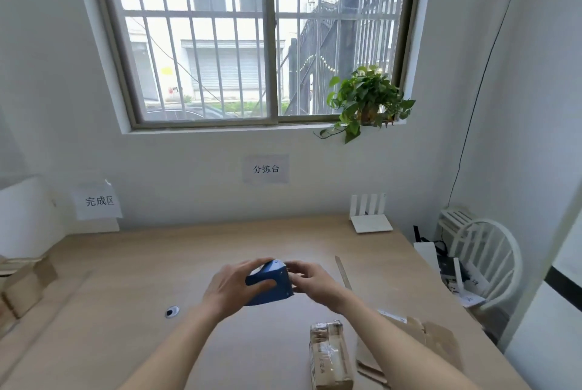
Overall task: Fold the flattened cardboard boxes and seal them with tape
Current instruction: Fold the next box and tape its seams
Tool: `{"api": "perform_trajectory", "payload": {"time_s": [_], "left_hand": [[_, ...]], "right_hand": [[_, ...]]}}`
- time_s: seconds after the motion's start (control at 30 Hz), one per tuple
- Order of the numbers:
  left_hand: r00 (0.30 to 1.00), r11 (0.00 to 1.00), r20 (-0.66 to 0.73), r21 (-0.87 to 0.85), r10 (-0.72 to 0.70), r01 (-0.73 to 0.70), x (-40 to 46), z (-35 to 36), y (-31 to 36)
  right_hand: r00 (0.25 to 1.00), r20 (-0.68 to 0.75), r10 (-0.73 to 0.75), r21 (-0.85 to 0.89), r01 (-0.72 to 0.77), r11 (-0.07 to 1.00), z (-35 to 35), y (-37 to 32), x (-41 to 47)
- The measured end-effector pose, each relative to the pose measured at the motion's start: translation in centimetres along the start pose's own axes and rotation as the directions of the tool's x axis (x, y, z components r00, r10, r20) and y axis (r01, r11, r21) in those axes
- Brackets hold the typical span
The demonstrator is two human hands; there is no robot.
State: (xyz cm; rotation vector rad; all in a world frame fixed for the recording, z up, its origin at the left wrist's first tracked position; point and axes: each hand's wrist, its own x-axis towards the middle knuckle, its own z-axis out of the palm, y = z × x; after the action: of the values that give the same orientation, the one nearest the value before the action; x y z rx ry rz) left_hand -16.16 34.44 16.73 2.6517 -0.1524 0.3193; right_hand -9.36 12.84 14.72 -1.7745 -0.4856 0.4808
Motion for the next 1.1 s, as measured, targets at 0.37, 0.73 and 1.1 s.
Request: {"api": "perform_trajectory", "payload": {"time_s": [0.37,0.73,1.1], "left_hand": [[0.996,0.996,0.032,-0.003,0.087,-0.087,2.3,0.4,2.1],[0.991,0.992,0.067,0.045,0.113,-0.117,4.3,3.3,3.0],[0.994,0.991,0.107,0.127,0.022,-0.036,4.0,7.1,3.3]], "right_hand": [[1.0,0.009,-0.006,0.073,0.005,0.997,-2.9,-0.7,-0.6],[0.999,0.015,0.048,0.062,-0.048,0.997,-5.6,1.4,0.3],[0.987,-0.134,0.086,0.106,-0.073,0.992,-7.2,5.8,0.8]]}}
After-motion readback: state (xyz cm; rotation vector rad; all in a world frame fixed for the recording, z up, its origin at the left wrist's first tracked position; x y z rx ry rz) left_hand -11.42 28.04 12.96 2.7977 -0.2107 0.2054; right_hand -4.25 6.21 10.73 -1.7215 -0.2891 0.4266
